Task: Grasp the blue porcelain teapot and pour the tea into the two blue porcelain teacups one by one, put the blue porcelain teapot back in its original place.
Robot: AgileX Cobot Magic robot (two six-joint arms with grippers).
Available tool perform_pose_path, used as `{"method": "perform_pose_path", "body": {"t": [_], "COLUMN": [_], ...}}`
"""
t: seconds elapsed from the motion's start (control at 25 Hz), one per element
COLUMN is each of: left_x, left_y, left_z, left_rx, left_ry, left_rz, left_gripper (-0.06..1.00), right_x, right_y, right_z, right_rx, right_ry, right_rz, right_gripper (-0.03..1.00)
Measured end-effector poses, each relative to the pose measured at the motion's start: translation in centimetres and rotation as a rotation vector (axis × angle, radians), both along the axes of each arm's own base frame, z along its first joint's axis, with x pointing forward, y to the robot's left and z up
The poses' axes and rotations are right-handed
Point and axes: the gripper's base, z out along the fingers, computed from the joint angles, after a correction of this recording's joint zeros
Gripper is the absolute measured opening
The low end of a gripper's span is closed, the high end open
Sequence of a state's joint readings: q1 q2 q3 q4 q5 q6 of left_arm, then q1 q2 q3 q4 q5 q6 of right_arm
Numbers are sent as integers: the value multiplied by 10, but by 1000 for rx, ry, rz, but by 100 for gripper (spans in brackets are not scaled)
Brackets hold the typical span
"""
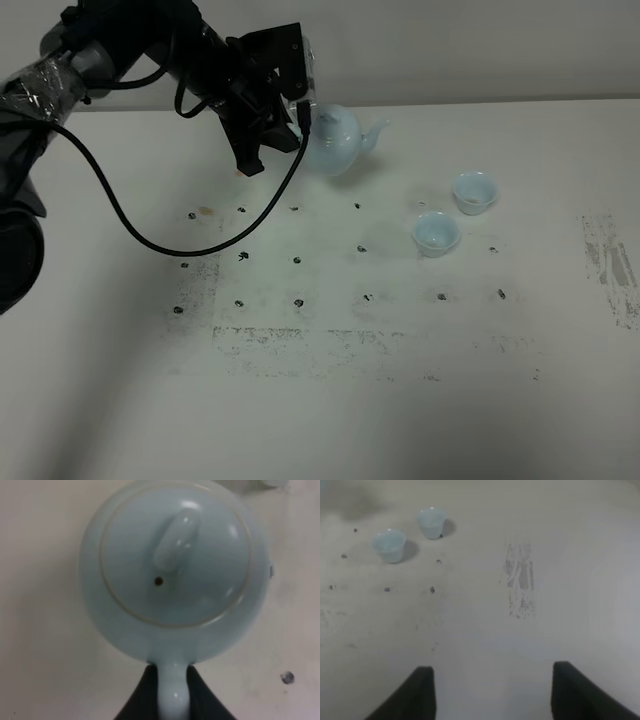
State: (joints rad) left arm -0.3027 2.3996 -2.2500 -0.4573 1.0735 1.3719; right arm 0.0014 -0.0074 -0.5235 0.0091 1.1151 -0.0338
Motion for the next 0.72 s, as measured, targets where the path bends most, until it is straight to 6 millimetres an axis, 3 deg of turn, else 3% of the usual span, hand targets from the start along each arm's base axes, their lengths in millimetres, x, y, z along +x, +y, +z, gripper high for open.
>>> {"method": "perform_pose_path", "body": {"t": [0.16,0.32,0.56,0.72], "left_x": [9,9,3,4], "left_y": [-7,-27,-59,-66], "left_z": [-20,-32,-27,-27], "left_rx": [3,1,-65,-70], "left_ry": [-7,-55,-157,-207], "left_rz": [-14,-82,-148,-155], "left_gripper": [0,0,0,0], "right_x": [0,0,0,0], "right_y": [0,0,0,0], "right_z": [0,0,0,0], "right_rx": [0,0,0,0], "right_ry": [0,0,0,0], "right_rz": [0,0,0,0], "right_gripper": [49,49,49,49]}}
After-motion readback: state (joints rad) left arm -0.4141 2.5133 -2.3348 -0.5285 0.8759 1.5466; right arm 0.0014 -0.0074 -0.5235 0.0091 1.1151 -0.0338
